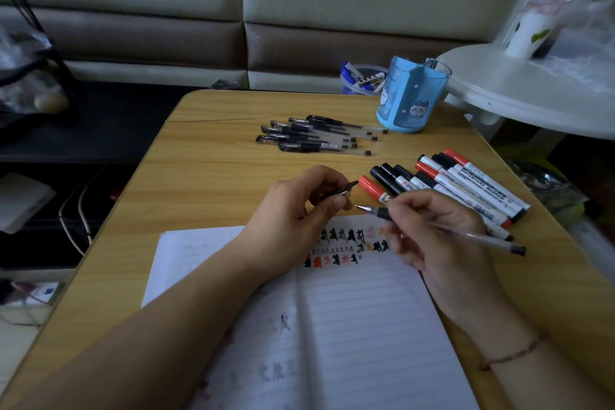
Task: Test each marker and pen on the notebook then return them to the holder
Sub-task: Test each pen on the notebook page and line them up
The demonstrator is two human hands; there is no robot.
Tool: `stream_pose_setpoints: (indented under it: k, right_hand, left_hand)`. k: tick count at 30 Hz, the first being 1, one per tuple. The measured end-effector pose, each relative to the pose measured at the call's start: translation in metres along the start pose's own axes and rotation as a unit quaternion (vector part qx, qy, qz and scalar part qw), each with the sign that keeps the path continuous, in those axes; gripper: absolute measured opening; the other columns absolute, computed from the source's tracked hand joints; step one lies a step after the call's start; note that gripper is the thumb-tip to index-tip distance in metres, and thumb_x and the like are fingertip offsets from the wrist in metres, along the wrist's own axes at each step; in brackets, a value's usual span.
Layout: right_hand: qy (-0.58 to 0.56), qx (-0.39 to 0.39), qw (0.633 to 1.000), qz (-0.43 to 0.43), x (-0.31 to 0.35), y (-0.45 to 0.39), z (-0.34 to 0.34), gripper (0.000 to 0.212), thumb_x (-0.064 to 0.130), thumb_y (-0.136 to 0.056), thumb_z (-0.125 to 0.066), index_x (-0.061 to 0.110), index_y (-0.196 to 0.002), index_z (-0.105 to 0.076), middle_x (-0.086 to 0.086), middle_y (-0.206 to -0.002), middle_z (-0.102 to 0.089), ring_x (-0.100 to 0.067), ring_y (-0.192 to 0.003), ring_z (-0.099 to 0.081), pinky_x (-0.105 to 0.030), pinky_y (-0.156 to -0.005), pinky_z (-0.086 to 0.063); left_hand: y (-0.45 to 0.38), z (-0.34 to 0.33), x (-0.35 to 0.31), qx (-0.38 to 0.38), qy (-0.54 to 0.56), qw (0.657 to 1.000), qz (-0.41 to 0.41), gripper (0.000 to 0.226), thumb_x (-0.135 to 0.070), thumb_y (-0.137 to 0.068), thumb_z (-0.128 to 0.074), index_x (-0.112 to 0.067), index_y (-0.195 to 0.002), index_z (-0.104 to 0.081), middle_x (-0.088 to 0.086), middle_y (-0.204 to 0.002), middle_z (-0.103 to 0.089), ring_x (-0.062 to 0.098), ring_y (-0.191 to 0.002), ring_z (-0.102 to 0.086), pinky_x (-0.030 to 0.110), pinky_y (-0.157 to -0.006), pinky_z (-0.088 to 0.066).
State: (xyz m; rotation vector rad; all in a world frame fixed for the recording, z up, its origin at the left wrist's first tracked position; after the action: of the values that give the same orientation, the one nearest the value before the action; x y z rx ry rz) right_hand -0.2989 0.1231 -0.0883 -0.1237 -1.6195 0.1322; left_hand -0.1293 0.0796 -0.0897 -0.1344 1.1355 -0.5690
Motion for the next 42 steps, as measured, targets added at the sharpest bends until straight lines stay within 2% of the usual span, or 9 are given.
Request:
stream_pose_setpoints:
  k: [8, 13, 19, 25, 29, 32, 36, 39, 42]
  right_hand:
    - [-0.022, -0.010, 1.000, 0.013, 0.004, -0.001, 0.002, 0.016, 0.013, -0.080, -0.057, 0.018, -0.077, -0.072, -0.011, -0.070, -0.068, -0.016, -0.054, -0.057, -0.017, -0.040, -0.037]
    - [-0.018, 0.006, 1.000, 0.004, 0.003, 0.000, 0.000, 0.005, 0.018, -0.082, -0.070, 0.016, -0.078, -0.073, -0.015, -0.073, -0.070, -0.017, -0.055, -0.059, -0.018, -0.040, -0.039]
    - [-0.002, 0.022, 1.000, 0.017, 0.004, 0.001, -0.006, 0.017, 0.016, -0.073, -0.067, 0.005, -0.085, -0.074, -0.018, -0.077, -0.072, -0.021, -0.059, -0.065, -0.022, -0.041, -0.043]
    - [0.005, 0.019, 0.999, 0.043, 0.008, 0.002, -0.007, 0.013, 0.012, -0.077, -0.069, 0.004, -0.085, -0.074, -0.018, -0.077, -0.073, -0.027, -0.062, -0.069, -0.025, -0.045, -0.049]
    - [0.034, 0.037, 0.996, 0.074, 0.010, 0.001, -0.007, 0.018, 0.029, -0.078, -0.073, 0.015, -0.090, -0.074, -0.019, -0.078, -0.070, -0.030, -0.065, -0.066, -0.022, -0.050, -0.049]
    - [0.011, -0.013, 0.993, 0.121, 0.022, 0.000, 0.013, 0.029, 0.044, -0.078, -0.071, 0.016, -0.087, -0.073, -0.012, -0.073, -0.068, -0.026, -0.060, -0.060, -0.025, -0.043, -0.043]
    - [0.270, -0.064, 0.940, 0.197, 0.040, 0.001, 0.027, 0.010, 0.032, -0.081, -0.071, 0.023, -0.082, -0.073, 0.007, -0.076, -0.070, -0.012, -0.070, -0.066, -0.019, -0.054, -0.051]
    - [0.450, -0.020, 0.866, 0.218, 0.037, -0.003, 0.014, 0.020, 0.041, -0.082, -0.065, 0.027, -0.092, -0.075, 0.020, -0.081, -0.068, -0.006, -0.082, -0.063, -0.025, -0.065, -0.052]
    - [0.532, -0.002, 0.811, 0.244, 0.039, -0.007, 0.008, 0.025, 0.046, -0.085, -0.061, 0.028, -0.093, -0.076, 0.017, -0.082, -0.068, -0.009, -0.085, -0.056, -0.030, -0.066, -0.047]
  left_hand:
    - [0.000, 0.002, -0.006, -0.008, -0.027, 0.999, -0.039, 0.017, -0.013, -0.096, -0.058, -0.020, -0.110, -0.065, -0.022, -0.096, -0.063, -0.005, -0.087, -0.057, 0.005, -0.069, -0.037]
    - [0.000, -0.002, -0.012, 0.019, -0.030, 0.996, -0.082, 0.018, -0.010, -0.093, -0.062, -0.017, -0.107, -0.069, -0.007, -0.095, -0.067, 0.007, -0.084, -0.060, 0.008, -0.069, -0.037]
    - [0.001, -0.001, -0.013, 0.046, -0.008, 0.997, -0.068, 0.020, -0.008, -0.090, -0.064, -0.014, -0.106, -0.074, -0.006, -0.094, -0.073, 0.004, -0.086, -0.067, 0.018, -0.074, -0.051]
    - [0.003, -0.006, -0.013, 0.065, 0.081, 0.994, -0.036, 0.020, -0.005, -0.092, -0.061, -0.019, -0.101, -0.072, 0.013, -0.078, -0.069, 0.025, -0.066, -0.063, 0.036, -0.059, -0.053]
    - [0.000, -0.005, -0.008, 0.028, 0.093, 0.995, -0.037, 0.016, -0.012, -0.091, -0.060, -0.017, -0.101, -0.071, -0.002, -0.092, -0.073, 0.014, -0.084, -0.068, 0.028, -0.074, -0.053]
    - [-0.002, 0.003, 0.000, -0.018, 0.083, 0.996, -0.034, 0.016, -0.019, -0.092, -0.061, -0.027, -0.102, -0.069, -0.016, -0.093, -0.070, 0.004, -0.088, -0.064, 0.020, -0.078, -0.047]
    - [-0.002, 0.006, -0.002, -0.038, 0.042, 0.997, -0.046, 0.018, -0.016, -0.091, -0.061, -0.027, -0.104, -0.069, -0.007, -0.097, -0.071, 0.013, -0.094, -0.065, 0.026, -0.080, -0.051]
    - [0.000, 0.003, -0.005, -0.034, 0.013, 0.997, -0.063, 0.020, -0.014, -0.090, -0.063, -0.025, -0.104, -0.071, -0.005, -0.092, -0.070, 0.015, -0.088, -0.064, 0.024, -0.077, -0.051]
    - [0.001, 0.006, -0.007, -0.056, 0.006, 0.996, -0.068, 0.020, -0.026, -0.089, -0.065, -0.024, -0.108, -0.071, -0.012, -0.092, -0.069, 0.011, -0.085, -0.062, 0.019, -0.075, -0.046]
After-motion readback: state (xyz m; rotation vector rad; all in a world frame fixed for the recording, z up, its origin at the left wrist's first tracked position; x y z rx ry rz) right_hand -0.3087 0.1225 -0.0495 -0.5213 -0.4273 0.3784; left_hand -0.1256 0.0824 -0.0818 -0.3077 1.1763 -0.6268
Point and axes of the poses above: each hand's wrist, its own y-axis away from the middle knuckle, its own z-axis out of the back of the hand, x = y × z, the point moved 6 cm from there along -y, towards the middle knuckle
